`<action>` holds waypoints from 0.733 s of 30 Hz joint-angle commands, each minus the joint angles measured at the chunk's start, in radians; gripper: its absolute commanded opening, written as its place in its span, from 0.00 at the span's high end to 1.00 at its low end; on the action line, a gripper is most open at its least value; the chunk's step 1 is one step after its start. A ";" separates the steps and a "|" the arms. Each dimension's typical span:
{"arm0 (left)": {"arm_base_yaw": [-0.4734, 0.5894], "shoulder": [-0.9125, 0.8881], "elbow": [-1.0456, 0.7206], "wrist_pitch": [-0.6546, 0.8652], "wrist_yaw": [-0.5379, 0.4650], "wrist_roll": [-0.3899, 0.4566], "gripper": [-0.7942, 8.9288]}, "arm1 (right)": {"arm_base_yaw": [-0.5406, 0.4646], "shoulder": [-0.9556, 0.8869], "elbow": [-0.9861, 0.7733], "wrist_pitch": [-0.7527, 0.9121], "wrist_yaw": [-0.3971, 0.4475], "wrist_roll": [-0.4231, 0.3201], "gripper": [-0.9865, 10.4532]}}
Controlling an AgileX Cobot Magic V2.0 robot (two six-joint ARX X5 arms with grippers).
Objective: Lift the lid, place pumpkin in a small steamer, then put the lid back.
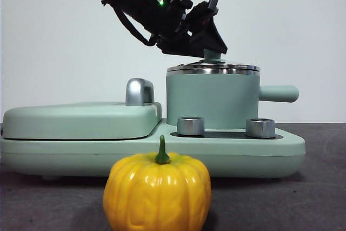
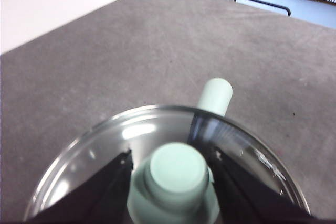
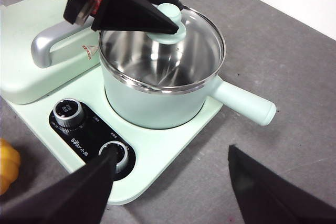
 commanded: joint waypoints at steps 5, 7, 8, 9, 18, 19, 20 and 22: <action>-0.011 0.021 0.023 -0.001 0.002 -0.008 0.91 | 0.005 0.004 0.016 0.010 0.001 0.012 0.62; -0.011 0.021 0.023 0.000 0.002 -0.008 0.91 | 0.005 0.004 0.016 0.009 0.001 0.012 0.62; -0.011 0.021 0.023 0.000 0.002 -0.008 0.91 | 0.005 0.004 0.016 0.009 0.001 0.012 0.62; -0.011 0.021 0.023 0.002 0.002 -0.008 0.91 | 0.005 0.004 0.016 0.009 0.001 0.012 0.62; -0.011 -0.026 0.032 0.032 -0.011 -0.008 0.91 | 0.005 0.004 0.016 0.009 0.001 0.012 0.62; -0.011 -0.037 0.034 0.033 -0.019 -0.008 0.91 | 0.005 0.004 0.016 0.009 0.001 0.012 0.62; -0.011 -0.046 0.035 0.033 -0.029 -0.008 0.91 | 0.005 0.004 0.016 0.009 0.001 0.012 0.62; -0.011 -0.072 0.035 0.032 -0.038 -0.008 0.91 | 0.005 0.004 0.016 0.009 0.000 0.012 0.62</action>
